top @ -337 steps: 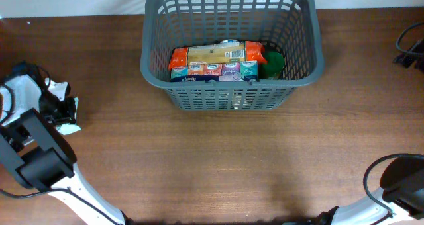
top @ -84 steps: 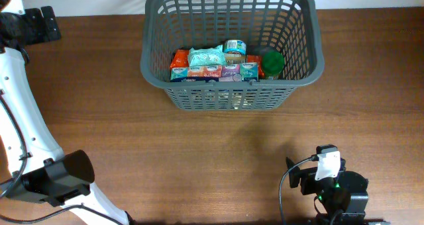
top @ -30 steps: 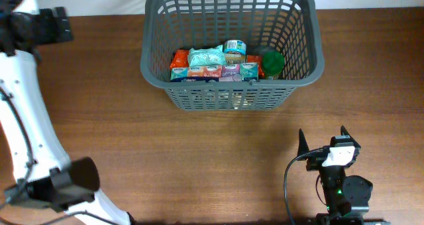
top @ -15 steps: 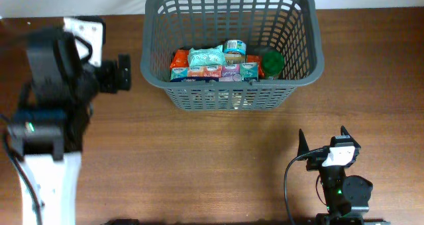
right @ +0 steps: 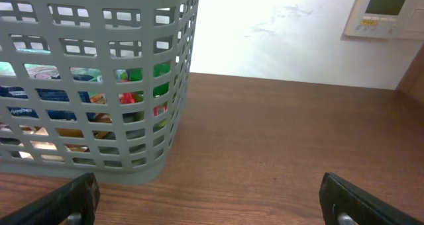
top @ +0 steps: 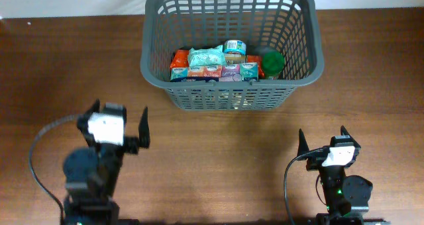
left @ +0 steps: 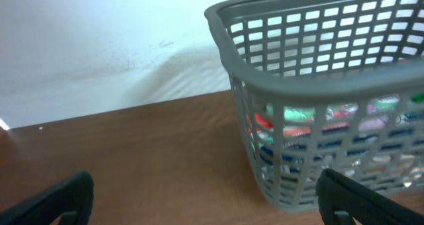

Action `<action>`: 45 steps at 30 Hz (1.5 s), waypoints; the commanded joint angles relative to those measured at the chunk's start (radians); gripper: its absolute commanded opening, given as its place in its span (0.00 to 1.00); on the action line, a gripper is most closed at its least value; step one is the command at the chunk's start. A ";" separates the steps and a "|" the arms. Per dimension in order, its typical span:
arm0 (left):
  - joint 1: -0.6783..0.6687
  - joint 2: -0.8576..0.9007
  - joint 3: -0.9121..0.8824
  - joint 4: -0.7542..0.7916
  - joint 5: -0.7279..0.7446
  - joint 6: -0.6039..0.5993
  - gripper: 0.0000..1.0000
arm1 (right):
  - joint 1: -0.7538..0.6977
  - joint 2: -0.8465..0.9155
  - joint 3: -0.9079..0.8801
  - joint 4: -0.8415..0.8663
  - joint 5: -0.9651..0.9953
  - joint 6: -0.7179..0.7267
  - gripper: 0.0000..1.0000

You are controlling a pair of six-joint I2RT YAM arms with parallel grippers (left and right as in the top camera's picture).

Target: Pack container

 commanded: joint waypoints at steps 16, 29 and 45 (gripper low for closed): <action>-0.003 -0.422 -0.394 0.012 0.014 -0.005 0.99 | 0.007 -0.009 -0.009 -0.002 0.016 0.001 0.99; -0.003 -0.492 -0.465 0.005 0.014 -0.006 0.99 | 0.007 -0.009 -0.009 -0.002 0.016 0.001 0.99; -0.004 -0.491 -0.465 0.005 0.006 -0.006 0.99 | 0.007 -0.009 -0.009 -0.002 0.016 0.001 0.99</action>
